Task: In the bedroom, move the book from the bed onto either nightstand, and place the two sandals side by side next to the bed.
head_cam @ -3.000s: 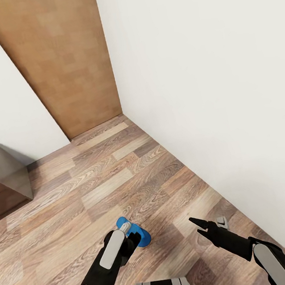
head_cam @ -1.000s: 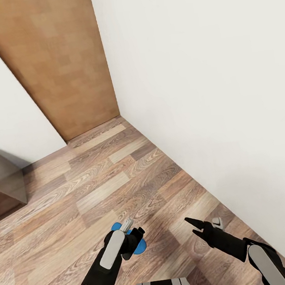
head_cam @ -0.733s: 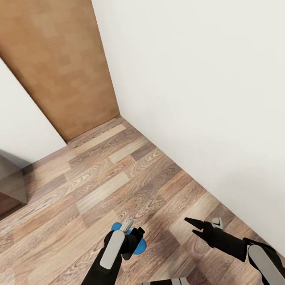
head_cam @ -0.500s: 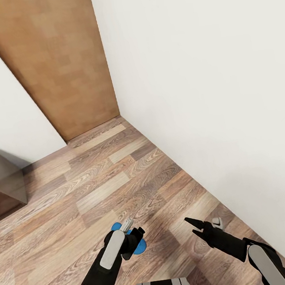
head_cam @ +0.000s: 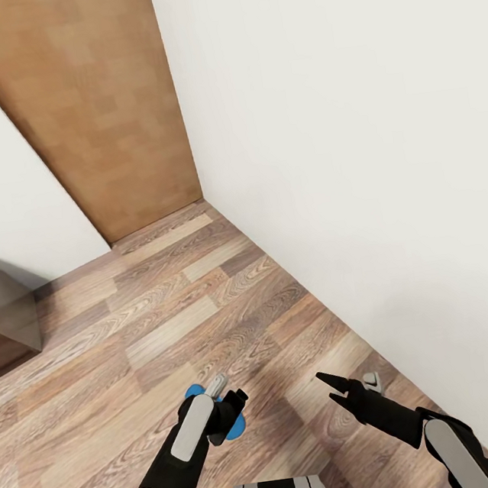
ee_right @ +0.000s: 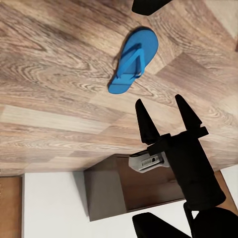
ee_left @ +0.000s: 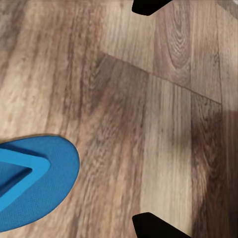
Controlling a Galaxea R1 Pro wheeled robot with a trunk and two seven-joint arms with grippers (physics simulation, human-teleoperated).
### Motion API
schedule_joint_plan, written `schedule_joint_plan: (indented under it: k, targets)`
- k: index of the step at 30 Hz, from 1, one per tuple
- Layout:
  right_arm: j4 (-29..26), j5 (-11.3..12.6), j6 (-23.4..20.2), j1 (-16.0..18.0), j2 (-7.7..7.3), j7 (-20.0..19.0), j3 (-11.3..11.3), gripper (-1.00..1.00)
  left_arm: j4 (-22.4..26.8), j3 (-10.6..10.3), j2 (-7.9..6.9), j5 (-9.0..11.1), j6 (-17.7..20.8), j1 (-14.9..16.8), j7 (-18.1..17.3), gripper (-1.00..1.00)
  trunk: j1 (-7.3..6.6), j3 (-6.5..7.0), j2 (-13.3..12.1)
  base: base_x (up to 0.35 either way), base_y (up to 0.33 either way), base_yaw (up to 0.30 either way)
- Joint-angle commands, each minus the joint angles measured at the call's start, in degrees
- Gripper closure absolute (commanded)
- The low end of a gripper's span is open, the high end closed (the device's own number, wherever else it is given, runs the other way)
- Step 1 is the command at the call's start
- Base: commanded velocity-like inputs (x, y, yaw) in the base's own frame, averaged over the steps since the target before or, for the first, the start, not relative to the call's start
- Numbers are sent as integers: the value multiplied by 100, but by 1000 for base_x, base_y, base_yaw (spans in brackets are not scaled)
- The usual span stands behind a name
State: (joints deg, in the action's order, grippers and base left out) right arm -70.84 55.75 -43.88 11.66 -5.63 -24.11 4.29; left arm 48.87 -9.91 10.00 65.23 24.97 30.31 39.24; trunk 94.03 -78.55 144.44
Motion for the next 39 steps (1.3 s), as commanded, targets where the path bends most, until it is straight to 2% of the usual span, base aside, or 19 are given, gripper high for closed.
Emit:
schedule_joint_plan:
  k: [1,7,13,19,30,34,39]
  targets:
    - [0,0,-33,3,1,-15,9,-100,8,-3,0,30,8,2,40,-100,-1,-4,2,4,-7,0]
    - [0,-2,-33,1,1,-15,9,-100,15,32,-10,-2,-16,3,31,-100,-1,-4,2,1,-1,0]
    - [0,-2,-33,2,1,-15,5,-100,38,57,-136,-17,-85,2,31,-100,-1,-4,2,0,0,0]
    - [0,-3,-33,0,1,-15,3,-100,50,63,-214,-11,-445,19,35,-100,-1,-4,2,0,0,0]
    - [0,-3,-33,2,1,-15,2,-100,-1,60,-260,-2,-531,376,32,-100,-1,-4,2,0,0,0]
    - [0,-3,-33,0,2,-15,2,-100,-333,60,-261,-3,-546,448,32,-100,-1,-4,2,0,0,0]
    - [0,-3,-33,2,2,-15,2,-100,-441,60,-262,-9,-552,457,26,-100,-1,-4,2,0,0,0]
